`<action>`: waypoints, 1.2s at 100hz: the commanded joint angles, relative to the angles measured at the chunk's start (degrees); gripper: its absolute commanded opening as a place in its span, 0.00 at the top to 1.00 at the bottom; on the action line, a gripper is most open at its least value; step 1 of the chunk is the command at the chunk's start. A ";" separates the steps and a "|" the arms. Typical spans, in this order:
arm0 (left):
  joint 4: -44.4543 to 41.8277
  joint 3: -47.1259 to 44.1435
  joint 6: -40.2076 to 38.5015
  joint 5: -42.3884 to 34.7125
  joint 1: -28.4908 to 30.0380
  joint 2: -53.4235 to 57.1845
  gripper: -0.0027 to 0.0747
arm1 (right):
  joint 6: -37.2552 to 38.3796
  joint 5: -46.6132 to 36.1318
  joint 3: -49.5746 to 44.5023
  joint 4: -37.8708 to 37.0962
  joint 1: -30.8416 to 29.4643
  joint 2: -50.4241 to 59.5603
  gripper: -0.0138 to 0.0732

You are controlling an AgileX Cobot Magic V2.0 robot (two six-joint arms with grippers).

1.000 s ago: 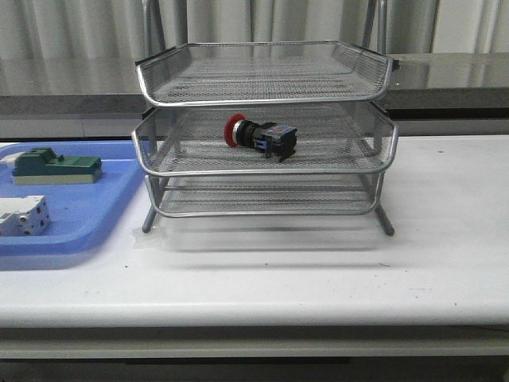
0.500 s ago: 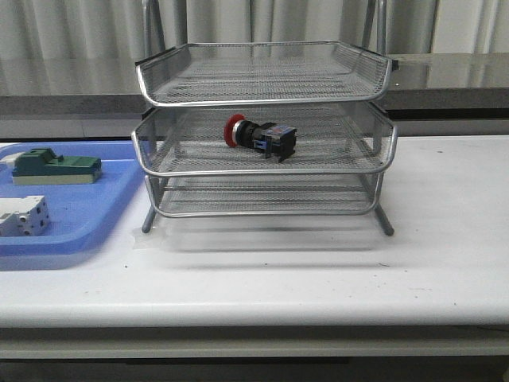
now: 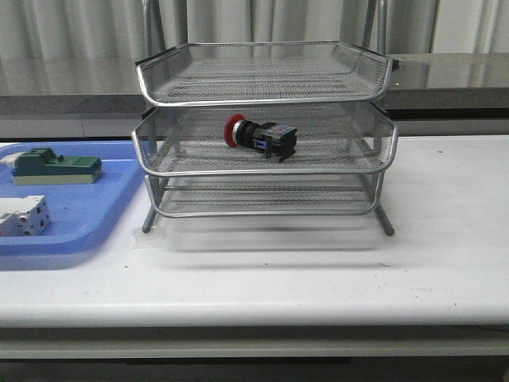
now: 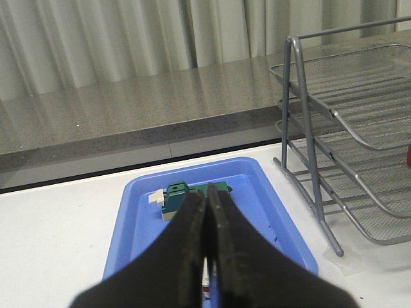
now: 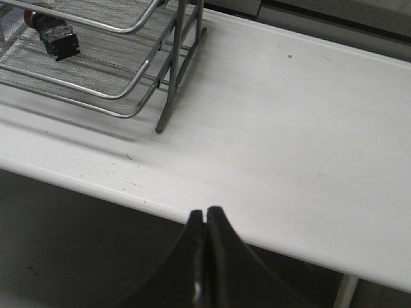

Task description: Place button on rack with both arms

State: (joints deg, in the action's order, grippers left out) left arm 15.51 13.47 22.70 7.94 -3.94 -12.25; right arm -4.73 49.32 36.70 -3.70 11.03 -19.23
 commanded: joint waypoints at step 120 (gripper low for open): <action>0.68 1.59 -0.62 -4.60 0.13 -0.63 0.99 | 7.80 -45.39 -37.46 1.24 -7.53 21.07 0.91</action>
State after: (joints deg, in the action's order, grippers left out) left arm 15.51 13.47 22.70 7.94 -3.94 -12.25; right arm 2.78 9.51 -1.48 -2.45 3.82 0.63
